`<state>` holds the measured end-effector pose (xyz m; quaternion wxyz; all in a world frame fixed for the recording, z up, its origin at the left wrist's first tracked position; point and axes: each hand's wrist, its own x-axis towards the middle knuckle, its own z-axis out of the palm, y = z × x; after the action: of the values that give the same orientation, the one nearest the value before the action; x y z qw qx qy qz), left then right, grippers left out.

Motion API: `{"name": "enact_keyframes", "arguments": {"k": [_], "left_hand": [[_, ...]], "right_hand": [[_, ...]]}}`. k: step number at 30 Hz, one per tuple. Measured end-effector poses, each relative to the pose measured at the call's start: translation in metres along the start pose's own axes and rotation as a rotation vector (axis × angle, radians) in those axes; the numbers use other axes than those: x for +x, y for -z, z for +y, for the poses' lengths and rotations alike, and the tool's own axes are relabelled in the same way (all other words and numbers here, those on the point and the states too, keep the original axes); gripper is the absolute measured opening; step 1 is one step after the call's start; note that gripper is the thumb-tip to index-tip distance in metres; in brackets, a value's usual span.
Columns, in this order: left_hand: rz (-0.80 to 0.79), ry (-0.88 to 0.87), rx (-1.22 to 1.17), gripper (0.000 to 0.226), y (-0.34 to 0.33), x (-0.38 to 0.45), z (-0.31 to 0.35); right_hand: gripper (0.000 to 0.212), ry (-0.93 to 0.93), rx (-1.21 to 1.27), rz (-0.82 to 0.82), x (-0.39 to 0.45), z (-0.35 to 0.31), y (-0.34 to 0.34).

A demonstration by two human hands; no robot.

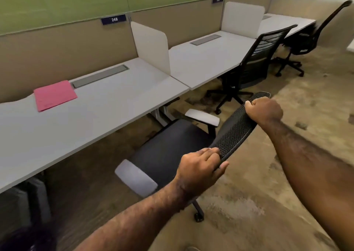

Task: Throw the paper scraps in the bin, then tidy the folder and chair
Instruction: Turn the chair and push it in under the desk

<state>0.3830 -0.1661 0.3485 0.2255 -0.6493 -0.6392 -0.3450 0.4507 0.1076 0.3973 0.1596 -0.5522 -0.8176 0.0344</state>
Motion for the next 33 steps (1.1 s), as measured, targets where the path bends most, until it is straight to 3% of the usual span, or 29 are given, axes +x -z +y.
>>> {"name": "enact_keyframes", "arguments": {"k": [5, 10, 16, 20, 22, 25, 29, 33], "left_hand": [[-0.074, 0.154, 0.009, 0.020, 0.049, -0.039, -0.018], [-0.121, 0.279, 0.159, 0.023, 0.086, -0.065, -0.039], [-0.230, 0.514, 0.296, 0.037, 0.110, -0.070, -0.082], [-0.507, 0.572, 0.387, 0.068, 0.124, -0.060, -0.111], [-0.632, 0.594, 0.375, 0.087, 0.131, -0.059, -0.123], [-0.695, 0.608, 0.389, 0.108, 0.141, -0.063, -0.138], [-0.714, 0.578, 0.428, 0.112, 0.153, -0.070, -0.146], [-0.744, 0.595, 0.425, 0.103, 0.164, -0.073, -0.142]], "right_hand": [[0.045, 0.004, -0.125, 0.092, -0.068, -0.022, 0.006], [0.039, 0.125, -0.030, 0.254, -0.124, -0.032, 0.000], [0.052, 0.237, 0.071, 0.072, -0.160, -0.028, -0.011], [0.049, 0.134, 0.033, -0.028, -0.167, -0.029, -0.004], [0.057, 0.074, -0.017, -0.096, -0.169, -0.032, 0.000], [0.074, 0.082, -0.031, -0.114, -0.173, -0.037, 0.004], [0.077, 0.213, -0.039, -0.085, -0.179, -0.047, 0.008], [0.081, 0.181, -0.032, -0.141, -0.184, -0.059, 0.010]]}}
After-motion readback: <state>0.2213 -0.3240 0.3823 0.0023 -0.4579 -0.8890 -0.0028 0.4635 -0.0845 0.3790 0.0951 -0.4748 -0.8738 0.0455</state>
